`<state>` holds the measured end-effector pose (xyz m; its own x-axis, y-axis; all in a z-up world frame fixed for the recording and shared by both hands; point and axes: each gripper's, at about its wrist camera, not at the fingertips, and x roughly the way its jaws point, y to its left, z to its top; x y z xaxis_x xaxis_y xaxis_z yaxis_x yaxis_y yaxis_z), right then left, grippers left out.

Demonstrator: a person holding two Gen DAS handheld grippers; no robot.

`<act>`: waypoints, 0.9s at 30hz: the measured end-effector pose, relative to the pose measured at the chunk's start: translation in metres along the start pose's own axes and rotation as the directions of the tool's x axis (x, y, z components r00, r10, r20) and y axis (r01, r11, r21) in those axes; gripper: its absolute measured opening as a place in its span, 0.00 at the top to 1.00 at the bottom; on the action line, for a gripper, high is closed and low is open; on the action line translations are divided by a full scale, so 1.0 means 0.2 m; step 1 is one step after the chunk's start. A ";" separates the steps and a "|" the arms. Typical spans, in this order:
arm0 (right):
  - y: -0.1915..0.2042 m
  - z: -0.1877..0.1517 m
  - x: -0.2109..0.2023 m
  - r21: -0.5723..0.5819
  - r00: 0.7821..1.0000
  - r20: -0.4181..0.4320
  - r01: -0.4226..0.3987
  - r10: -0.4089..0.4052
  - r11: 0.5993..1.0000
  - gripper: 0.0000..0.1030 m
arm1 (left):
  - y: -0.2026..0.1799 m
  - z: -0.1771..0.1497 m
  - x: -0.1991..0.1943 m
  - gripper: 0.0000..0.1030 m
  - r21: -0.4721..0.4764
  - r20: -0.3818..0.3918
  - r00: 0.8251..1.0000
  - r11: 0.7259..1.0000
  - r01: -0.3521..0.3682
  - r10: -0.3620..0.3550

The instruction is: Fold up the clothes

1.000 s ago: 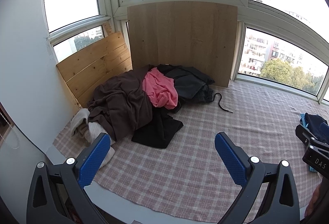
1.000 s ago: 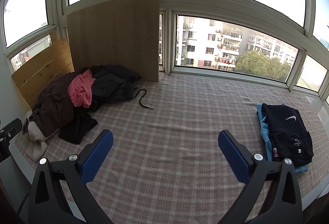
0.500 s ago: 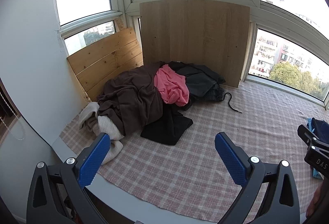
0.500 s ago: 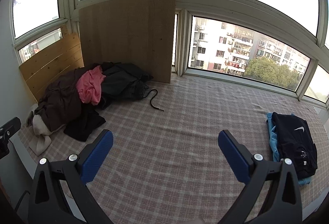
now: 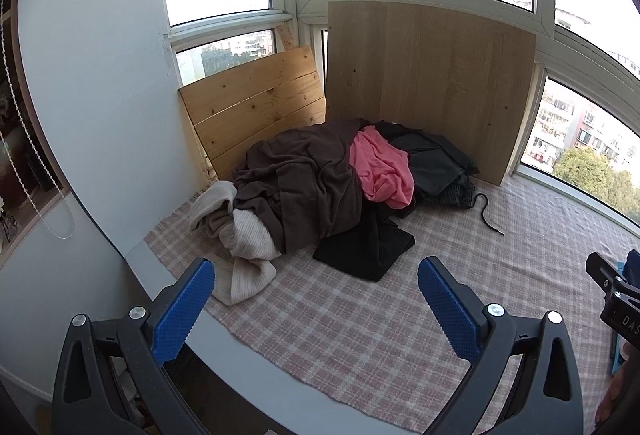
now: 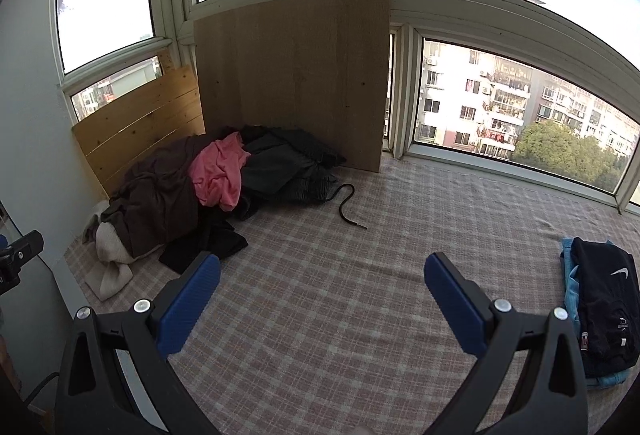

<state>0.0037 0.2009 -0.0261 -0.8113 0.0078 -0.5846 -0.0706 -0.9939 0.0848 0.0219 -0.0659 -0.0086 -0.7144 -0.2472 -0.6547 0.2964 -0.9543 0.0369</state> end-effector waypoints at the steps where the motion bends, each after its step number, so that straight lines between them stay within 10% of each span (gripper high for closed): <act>1: 0.00 0.00 0.01 0.012 1.000 0.007 -0.016 0.016 1.000 0.00 | 0.03 0.00 0.01 0.01 -0.012 -0.003 1.000 1.000 -0.007 0.007; 14: 0.30 0.08 0.32 0.027 0.995 -0.060 -0.080 0.081 0.996 0.00 | 0.60 0.08 0.22 0.01 -0.063 -0.022 0.996 0.994 -0.091 0.090; 27: 0.98 0.30 1.08 -0.019 0.983 -0.156 -0.103 0.099 0.995 0.06 | 0.97 0.35 0.86 0.01 0.001 -0.093 0.988 0.992 0.123 -0.123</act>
